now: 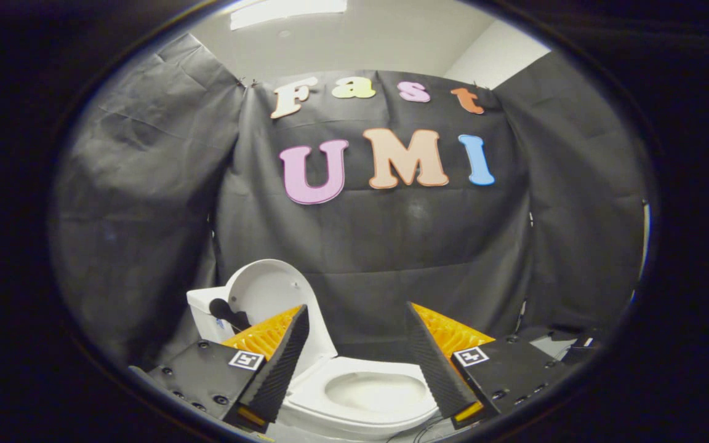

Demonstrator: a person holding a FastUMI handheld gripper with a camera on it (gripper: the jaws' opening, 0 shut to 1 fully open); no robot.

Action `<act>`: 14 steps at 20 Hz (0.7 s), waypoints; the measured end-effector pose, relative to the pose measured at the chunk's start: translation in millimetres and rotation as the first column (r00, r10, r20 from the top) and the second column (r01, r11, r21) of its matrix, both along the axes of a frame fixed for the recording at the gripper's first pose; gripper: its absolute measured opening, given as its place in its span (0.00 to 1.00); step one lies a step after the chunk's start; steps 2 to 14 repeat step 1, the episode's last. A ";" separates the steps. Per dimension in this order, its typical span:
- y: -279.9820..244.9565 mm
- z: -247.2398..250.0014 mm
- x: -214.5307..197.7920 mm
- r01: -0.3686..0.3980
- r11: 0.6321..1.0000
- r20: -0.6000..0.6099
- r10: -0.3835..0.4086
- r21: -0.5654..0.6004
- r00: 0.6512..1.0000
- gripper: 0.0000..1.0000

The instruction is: Open the toilet lid.

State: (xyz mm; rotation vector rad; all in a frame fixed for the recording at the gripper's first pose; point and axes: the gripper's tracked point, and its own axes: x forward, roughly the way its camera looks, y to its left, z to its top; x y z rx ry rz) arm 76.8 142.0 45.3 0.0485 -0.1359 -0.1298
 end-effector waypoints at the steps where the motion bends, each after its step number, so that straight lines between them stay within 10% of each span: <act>1: -3.8 -0.7 -0.2 0.006 1.000 0.001 -0.006 0.014 1.000 0.96; 14: -3.8 -0.7 -0.2 0.006 1.000 0.001 -0.006 0.014 1.000 0.96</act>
